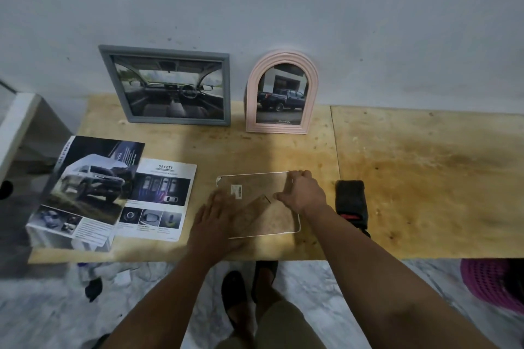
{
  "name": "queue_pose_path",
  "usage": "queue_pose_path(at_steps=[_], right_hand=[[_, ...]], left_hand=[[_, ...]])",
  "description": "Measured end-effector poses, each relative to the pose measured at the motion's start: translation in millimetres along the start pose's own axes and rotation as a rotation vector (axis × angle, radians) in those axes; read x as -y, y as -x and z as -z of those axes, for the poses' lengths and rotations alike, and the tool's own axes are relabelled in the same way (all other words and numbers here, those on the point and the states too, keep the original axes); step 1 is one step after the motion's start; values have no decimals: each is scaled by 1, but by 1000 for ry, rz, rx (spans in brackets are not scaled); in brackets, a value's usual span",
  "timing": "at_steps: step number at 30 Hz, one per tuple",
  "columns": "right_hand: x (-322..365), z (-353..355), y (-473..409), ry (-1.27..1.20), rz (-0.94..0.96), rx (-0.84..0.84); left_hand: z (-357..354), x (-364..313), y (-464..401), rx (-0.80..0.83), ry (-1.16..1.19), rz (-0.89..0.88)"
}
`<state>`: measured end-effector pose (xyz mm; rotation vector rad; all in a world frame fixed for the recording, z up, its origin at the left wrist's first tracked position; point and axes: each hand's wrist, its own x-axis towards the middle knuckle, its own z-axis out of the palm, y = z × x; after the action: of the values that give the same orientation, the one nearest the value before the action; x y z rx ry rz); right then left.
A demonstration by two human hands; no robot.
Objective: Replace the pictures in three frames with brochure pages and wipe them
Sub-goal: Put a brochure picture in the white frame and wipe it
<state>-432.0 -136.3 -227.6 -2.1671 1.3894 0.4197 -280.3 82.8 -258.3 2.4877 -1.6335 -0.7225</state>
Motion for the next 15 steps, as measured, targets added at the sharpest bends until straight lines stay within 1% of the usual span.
queue_pose_path(at_steps=[2,4,9,12,15], right_hand=[[1,0,-4,25,5,5],[3,0,-6,56,2,-11],[4,-3,-8,149,11,-70],[4,-2,-10,138,4,-50],[8,0,-14,70,-50,-1]], left_hand=[[-3,11,-4,43,62,35],[-5,18,-6,67,97,14],[-9,21,-7,33,172,15],[-10,21,-9,30,218,31],[-10,20,-9,22,252,55]])
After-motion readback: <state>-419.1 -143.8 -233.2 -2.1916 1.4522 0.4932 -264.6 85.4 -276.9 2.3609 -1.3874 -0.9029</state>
